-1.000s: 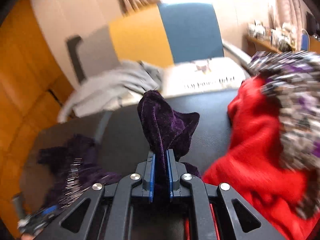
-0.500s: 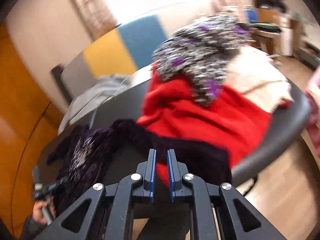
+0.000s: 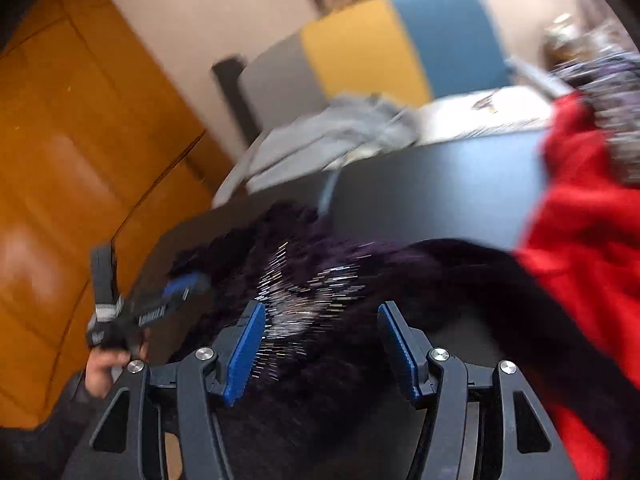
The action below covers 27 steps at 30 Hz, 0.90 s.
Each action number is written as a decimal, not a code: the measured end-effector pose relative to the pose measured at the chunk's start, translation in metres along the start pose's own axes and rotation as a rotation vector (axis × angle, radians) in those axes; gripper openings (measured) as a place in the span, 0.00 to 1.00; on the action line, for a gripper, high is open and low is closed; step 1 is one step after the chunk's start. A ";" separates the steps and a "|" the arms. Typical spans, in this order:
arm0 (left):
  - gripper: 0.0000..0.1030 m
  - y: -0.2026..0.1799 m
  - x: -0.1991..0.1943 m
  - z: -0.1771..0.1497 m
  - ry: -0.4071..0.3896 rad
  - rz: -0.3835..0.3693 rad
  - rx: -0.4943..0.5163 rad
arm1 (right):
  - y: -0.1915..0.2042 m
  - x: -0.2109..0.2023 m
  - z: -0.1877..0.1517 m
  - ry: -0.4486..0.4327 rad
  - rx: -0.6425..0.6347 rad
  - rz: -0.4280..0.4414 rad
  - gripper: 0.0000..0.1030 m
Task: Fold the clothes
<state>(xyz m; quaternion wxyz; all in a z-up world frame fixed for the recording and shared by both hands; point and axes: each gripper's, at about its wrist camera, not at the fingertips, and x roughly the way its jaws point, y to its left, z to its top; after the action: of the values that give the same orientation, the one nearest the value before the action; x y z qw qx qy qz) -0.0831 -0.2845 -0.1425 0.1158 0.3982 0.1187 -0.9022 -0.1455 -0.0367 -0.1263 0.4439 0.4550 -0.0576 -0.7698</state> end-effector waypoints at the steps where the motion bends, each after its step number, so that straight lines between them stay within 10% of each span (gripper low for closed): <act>1: 0.33 0.002 0.009 0.009 0.006 -0.009 0.014 | 0.000 0.022 0.004 0.041 0.003 0.011 0.59; 8: 0.33 0.006 0.091 0.035 0.098 0.012 0.114 | -0.046 0.106 0.004 0.221 0.063 -0.147 0.59; 13: 0.40 0.041 0.141 0.037 0.172 0.102 0.038 | -0.081 0.116 0.019 0.180 0.165 -0.091 0.57; 18: 0.44 0.115 0.142 0.038 0.122 0.248 -0.211 | -0.104 0.135 0.051 0.098 0.221 -0.048 0.54; 22: 0.47 0.123 0.143 0.035 0.143 0.324 -0.165 | -0.107 0.161 0.079 0.045 0.161 -0.074 0.48; 27: 0.45 0.146 0.115 0.043 0.153 0.242 -0.337 | -0.091 0.182 0.115 0.084 -0.026 -0.233 0.44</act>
<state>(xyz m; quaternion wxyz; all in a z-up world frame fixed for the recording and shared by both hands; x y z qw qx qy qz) -0.1444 -0.4485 -0.2176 0.2786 0.4518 0.2275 -0.8164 -0.3242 -0.1524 -0.2228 0.3594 0.4846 0.0244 -0.7971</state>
